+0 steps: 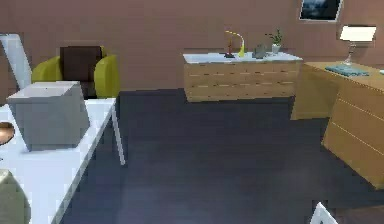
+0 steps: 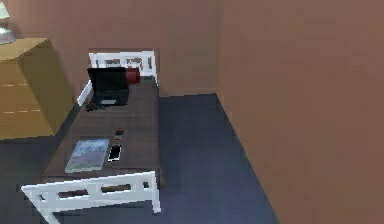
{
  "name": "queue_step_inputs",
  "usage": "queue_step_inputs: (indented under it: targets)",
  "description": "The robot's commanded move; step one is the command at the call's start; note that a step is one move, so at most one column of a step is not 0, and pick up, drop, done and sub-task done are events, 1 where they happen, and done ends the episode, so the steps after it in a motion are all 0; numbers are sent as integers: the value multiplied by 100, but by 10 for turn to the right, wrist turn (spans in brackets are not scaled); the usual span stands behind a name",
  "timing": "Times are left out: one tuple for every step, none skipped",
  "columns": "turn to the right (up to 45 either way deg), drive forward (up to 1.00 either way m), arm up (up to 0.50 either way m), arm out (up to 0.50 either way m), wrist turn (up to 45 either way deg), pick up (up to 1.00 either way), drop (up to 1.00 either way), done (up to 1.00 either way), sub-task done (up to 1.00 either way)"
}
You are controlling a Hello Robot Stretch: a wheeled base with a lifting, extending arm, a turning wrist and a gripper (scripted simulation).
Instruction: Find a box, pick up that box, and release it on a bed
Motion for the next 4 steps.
queue_step_inputs:
  targets:
    - [-180,0,0,0,0,0,0,0,0]
    - [0,40,0,0,0,0,0,0,0]
    - [-450,0,0,0,0,0,0,0,0]
    - [-450,0,0,0,0,0,0,0,0]
